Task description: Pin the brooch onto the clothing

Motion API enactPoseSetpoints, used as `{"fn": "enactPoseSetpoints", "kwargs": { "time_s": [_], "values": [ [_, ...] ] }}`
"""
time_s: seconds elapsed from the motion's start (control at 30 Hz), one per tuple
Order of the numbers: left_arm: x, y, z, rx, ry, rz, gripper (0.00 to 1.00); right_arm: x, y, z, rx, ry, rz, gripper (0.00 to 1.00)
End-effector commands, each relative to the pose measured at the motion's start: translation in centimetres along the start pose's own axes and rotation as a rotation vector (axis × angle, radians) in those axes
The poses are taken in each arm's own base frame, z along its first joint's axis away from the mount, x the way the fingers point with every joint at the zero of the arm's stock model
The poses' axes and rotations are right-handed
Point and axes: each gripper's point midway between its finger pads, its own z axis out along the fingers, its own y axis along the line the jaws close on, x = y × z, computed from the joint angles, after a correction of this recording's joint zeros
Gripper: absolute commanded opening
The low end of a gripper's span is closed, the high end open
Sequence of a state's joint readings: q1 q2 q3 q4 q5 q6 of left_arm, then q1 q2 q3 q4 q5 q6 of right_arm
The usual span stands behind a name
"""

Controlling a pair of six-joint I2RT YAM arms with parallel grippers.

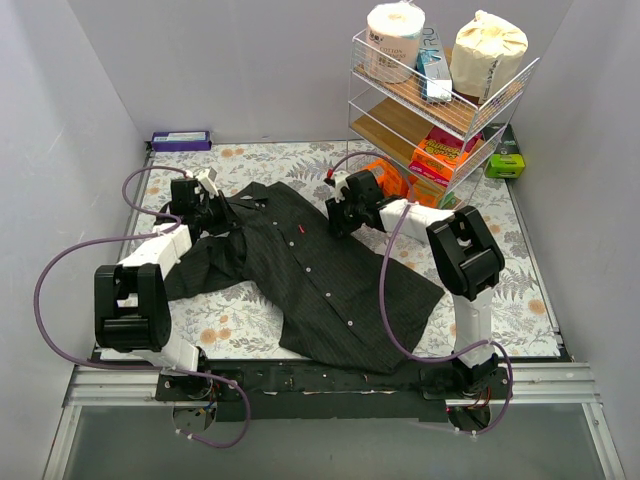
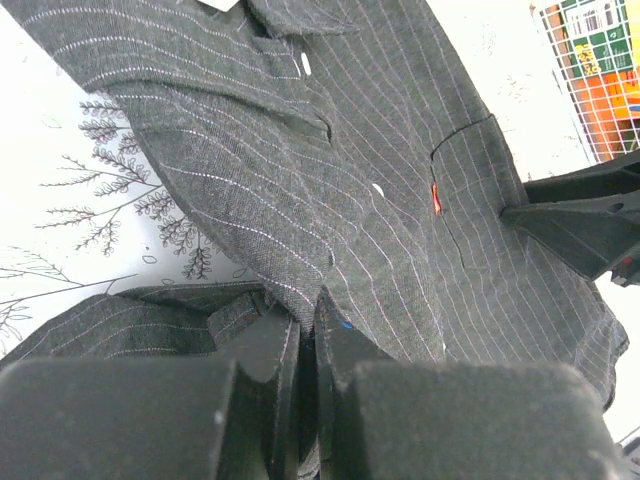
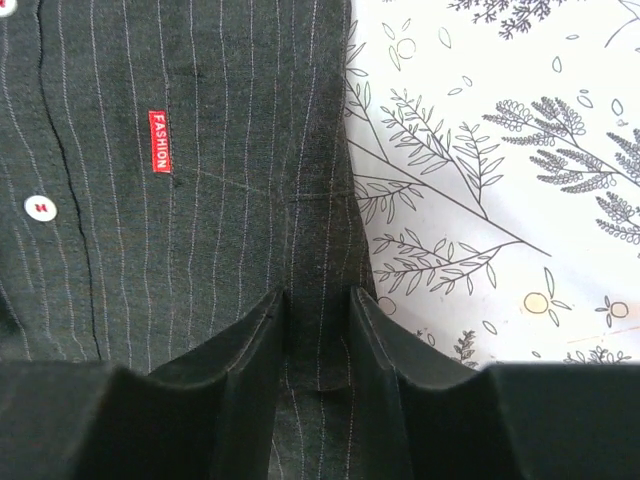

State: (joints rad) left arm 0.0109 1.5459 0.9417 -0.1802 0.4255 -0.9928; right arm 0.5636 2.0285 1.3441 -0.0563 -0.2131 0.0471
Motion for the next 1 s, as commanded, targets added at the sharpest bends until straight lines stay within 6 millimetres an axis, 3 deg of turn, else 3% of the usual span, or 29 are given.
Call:
{"fn": "enactPoseSetpoints", "kwargs": {
  "time_s": [0.0,0.03,0.07,0.17,0.37,0.4,0.47,0.5,0.53,0.6,0.63,0.7,0.73,0.8,0.83,0.9,0.97],
  "values": [
    [-2.4,-0.5,-1.9,-0.028,-0.104,0.069,0.0,-1.3,-0.1,0.1,-0.004,-0.016,-0.012,0.33],
    [-2.7,0.1,-2.1,-0.062,-0.117,0.069,0.0,-1.3,-0.2,-0.1,-0.001,-0.014,-0.009,0.28],
    [-2.8,0.3,-2.3,-0.078,-0.126,0.072,0.0,-1.7,-0.2,-0.3,0.001,-0.019,-0.009,0.15],
    [-3.2,1.5,-2.7,-0.126,-0.139,0.056,0.0,-2.8,-0.2,-1.3,0.016,-0.04,-0.014,0.01],
    [-2.7,2.9,-2.4,-0.16,-0.102,0.032,0.0,-6.3,0.8,-5.6,0.058,-0.129,-0.02,0.01],
    [-2.7,2.7,-2.2,-0.148,-0.091,0.032,0.0,-7.5,1.5,-7.2,0.057,-0.172,-0.03,0.01],
    [-2.2,2.8,-1.7,-0.141,-0.066,0.014,0.0,-8.6,3.5,-8.6,0.047,-0.216,-0.059,0.01],
    [-2.1,2.6,-1.6,-0.128,-0.057,0.01,0.0,-9.7,4.8,-10.1,0.039,-0.258,-0.08,0.01],
    [-2.0,2.6,-1.3,-0.123,-0.048,0.009,0.0,-9.6,6.9,-10.4,0.028,-0.27,-0.111,0.01],
    [-2.1,2.4,-1.4,-0.115,-0.047,0.007,0.47,-9.9,9.7,-11.4,0.006,-0.299,-0.153,0.01],
    [-2.3,2.4,-1.6,-0.121,-0.058,0.009,0.7,-9.0,12.3,-11.1,-0.031,-0.289,-0.184,0.01],
    [-3.4,2.1,-2.6,-0.133,-0.115,0.035,0.98,-7.9,14.9,-10.9,-0.067,-0.276,-0.186,0.01],
    [-3.9,2.5,-3.3,-0.167,-0.149,0.04,0.98,-6.8,17.7,-10.6,-0.117,-0.264,-0.205,0.01],
    [-5.6,1.5,-5.3,-0.161,-0.246,0.075,0.98,-4.5,19.6,-9.3,-0.113,-0.216,-0.187,0.01],
    [-5.8,1.3,-5.9,-0.161,-0.277,0.08,0.98,-2.6,22.1,-8.9,-0.136,-0.185,-0.21,0.01],
    [-6.0,0.6,-7.1,-0.138,-0.34,0.093,0.98,-0.2,23.7,-7.9,-0.134,-0.144,-0.182,0.01],
    [-5.6,-0.2,-7.2,-0.094,-0.337,0.104,0.98,0.9,26.5,-7.9,-0.198,-0.151,-0.17,0.02]
  ]
}}
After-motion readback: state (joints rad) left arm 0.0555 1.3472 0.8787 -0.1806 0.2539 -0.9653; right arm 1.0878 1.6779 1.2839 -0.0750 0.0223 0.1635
